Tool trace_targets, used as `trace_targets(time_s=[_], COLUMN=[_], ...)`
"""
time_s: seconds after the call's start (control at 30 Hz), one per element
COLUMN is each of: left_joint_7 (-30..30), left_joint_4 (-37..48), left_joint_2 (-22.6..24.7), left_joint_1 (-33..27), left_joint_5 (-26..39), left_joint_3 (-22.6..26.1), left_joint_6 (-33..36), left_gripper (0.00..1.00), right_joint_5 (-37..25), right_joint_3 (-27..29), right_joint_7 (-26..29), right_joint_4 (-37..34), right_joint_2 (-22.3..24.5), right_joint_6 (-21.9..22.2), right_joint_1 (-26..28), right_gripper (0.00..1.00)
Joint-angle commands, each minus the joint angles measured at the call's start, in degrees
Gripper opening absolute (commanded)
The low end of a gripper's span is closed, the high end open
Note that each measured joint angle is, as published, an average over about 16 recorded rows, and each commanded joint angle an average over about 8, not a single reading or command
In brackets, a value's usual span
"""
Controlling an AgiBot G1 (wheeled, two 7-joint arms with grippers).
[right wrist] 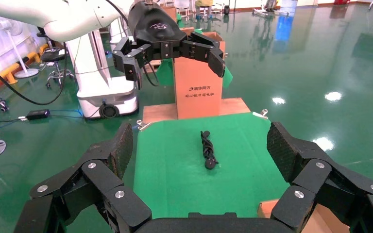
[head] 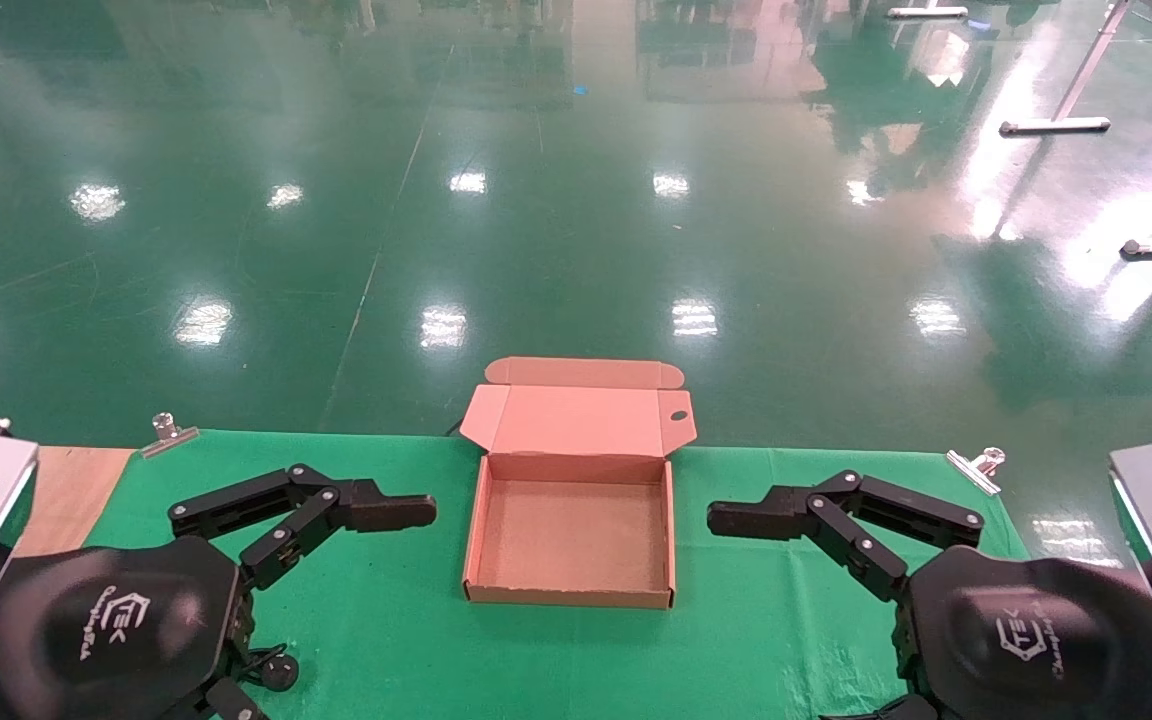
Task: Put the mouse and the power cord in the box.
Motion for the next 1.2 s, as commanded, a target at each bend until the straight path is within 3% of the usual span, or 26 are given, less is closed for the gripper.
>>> trace_targets(time_s=[0.03,0.9,1.07,1.2], left_joint_7=[0.0,0.0,0.26,0.7], left_joint_4=[0.0,-0.1,-1.43,-1.95], left_joint_2=[0.0,0.29,0.38,-0.27], left_joint_1=[0.0,0.01,-1.09,-2.55], left_joint_5=[0.0,-0.09,3.87,9.64], left_joint_3=[0.0,0.09,1.85,4.27], left_joint_6=[0.0,0.05,0.6,1.6], left_gripper=[1.0,1.0,1.0,1.0], right_joint_5=[0.0,-0.09,-2.38,-8.77], right_joint_3=[0.0,-0.12,-0.84,-2.9], right_joint_7=[0.0,-0.08,-0.6,-2.29], right_joint_4=[0.0,-0.1,0.41,1.96], right_joint_2=[0.0,-0.07,1.07,2.77], right_joint_6=[0.0,0.05,-1.14,-2.52], right_joint_1=[0.0,0.05,0.17,1.85], right_gripper=[1.0,1.0,1.0,1.0])
